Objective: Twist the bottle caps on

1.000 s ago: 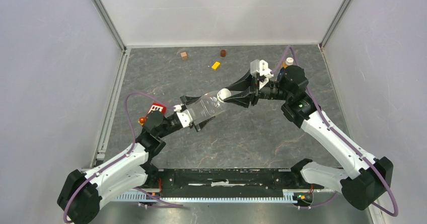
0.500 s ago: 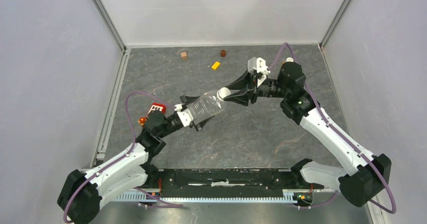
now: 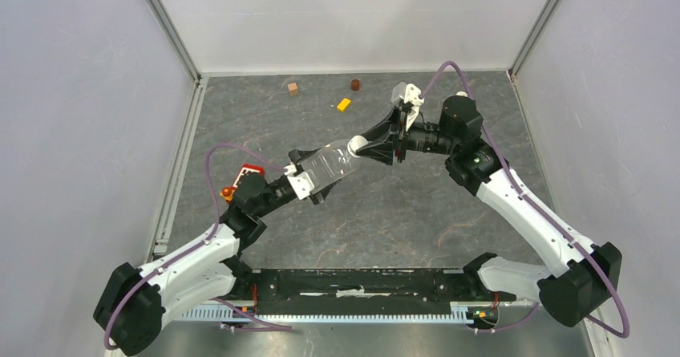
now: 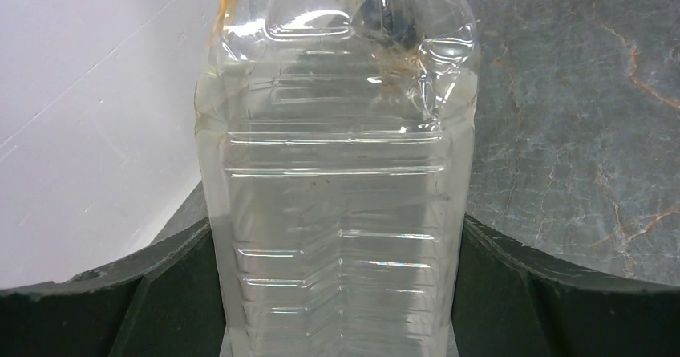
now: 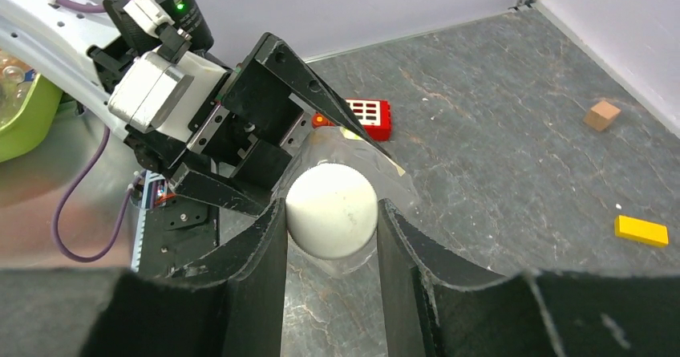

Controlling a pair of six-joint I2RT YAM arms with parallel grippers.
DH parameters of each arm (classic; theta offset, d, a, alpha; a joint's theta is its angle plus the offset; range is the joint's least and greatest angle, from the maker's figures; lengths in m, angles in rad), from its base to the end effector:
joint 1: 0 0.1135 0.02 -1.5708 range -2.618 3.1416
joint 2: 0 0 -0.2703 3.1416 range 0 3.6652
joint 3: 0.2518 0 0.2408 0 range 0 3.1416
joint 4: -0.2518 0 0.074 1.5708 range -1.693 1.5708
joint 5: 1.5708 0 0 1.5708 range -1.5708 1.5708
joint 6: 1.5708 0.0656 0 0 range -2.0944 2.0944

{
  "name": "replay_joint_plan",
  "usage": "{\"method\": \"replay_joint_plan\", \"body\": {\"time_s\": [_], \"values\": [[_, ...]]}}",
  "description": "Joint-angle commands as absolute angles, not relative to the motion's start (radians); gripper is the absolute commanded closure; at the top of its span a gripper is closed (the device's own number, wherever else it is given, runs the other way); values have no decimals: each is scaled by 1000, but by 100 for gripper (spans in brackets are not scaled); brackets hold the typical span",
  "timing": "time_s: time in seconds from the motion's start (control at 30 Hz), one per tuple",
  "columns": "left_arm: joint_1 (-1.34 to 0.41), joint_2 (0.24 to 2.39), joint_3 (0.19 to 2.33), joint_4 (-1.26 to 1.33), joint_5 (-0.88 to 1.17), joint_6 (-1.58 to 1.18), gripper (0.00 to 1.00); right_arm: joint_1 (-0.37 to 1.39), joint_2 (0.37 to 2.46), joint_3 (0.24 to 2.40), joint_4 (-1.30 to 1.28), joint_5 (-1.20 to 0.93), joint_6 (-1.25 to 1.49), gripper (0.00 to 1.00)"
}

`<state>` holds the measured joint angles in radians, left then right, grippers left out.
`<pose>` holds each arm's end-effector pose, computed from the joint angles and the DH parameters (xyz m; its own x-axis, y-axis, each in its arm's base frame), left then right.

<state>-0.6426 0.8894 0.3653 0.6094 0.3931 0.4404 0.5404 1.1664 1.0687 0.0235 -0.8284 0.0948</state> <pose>0.1577 -0.1494 0.2701 0.4279 0.1716 -0.8874 0.7481 0.4838 0.4543 0.2063 0.1802 0.3902 -0.1559 -0.0189 -0.9876 -0.9675 0.2044 0.1488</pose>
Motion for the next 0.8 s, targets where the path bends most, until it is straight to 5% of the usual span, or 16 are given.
{"method": "replay_joint_plan", "body": {"time_s": [0.0,0.77], "values": [[-654,904,444,777,421,480,68,545,1174,1086,-29,-750,113,75],[-687,989,476,859,288,369,74,567,1177,1076,35,-632,223,70]]}}
